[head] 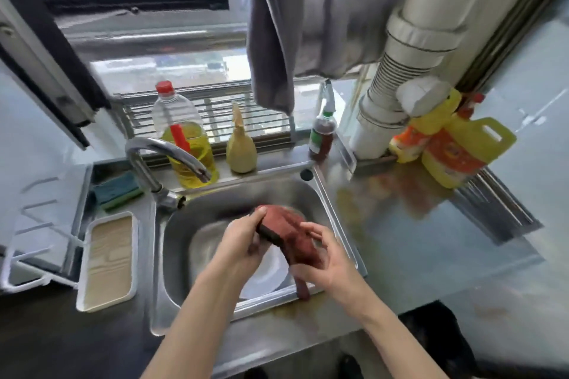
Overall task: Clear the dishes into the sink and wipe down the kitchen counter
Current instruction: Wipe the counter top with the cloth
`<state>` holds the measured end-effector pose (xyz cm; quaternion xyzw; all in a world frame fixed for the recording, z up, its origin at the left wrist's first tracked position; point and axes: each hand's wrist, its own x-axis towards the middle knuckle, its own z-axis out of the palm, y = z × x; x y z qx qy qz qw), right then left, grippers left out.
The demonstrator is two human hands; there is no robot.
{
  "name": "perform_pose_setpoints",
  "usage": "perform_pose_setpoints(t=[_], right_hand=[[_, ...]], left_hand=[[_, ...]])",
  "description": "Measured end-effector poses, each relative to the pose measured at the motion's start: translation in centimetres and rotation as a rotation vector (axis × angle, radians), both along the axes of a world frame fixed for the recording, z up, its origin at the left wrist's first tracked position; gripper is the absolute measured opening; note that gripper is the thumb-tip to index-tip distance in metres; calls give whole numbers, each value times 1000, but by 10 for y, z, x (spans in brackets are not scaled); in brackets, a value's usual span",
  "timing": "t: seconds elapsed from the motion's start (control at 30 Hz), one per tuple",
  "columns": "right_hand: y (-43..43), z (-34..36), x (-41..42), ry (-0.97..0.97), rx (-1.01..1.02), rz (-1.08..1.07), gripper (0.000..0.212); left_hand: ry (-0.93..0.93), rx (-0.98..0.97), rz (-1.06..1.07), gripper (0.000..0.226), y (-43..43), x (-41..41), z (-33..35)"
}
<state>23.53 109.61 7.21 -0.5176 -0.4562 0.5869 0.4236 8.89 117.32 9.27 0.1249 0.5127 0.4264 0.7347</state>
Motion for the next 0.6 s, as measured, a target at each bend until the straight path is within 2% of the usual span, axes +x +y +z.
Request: perform_pose_setpoints(t=[0.07, 0.13, 0.17, 0.23, 0.27, 0.37, 0.47, 0.53, 0.6], right_hand=[[-5, -11, 8, -74, 8, -88, 45], [-9, -17, 18, -100, 68, -178, 24], [-10, -15, 24, -112, 93, -192, 19], [-13, -12, 42, -94, 127, -203, 12], [-14, -12, 53, -82, 140, -210, 12], [-16, -13, 93, -90, 158, -282, 20], [-15, -15, 140, -193, 175, -308, 18], [-14, -20, 173, -266, 173, -323, 16], [-14, -29, 202, -359, 154, -328, 16]], left_hand=[[-35, 2, 19, 13, -3, 19, 2], [16, 53, 4, 8, -9, 40, 4], [54, 90, 9, 12, -12, 49, 5], [130, 154, 46, 35, -17, 65, 3], [164, 190, 48, 38, -19, 73, 3], [229, 231, -64, 23, -26, 103, 10], [227, 214, -187, 27, -32, 143, 4], [391, 272, -348, 38, -37, 171, -7], [625, 337, -490, 34, -44, 198, -19]])
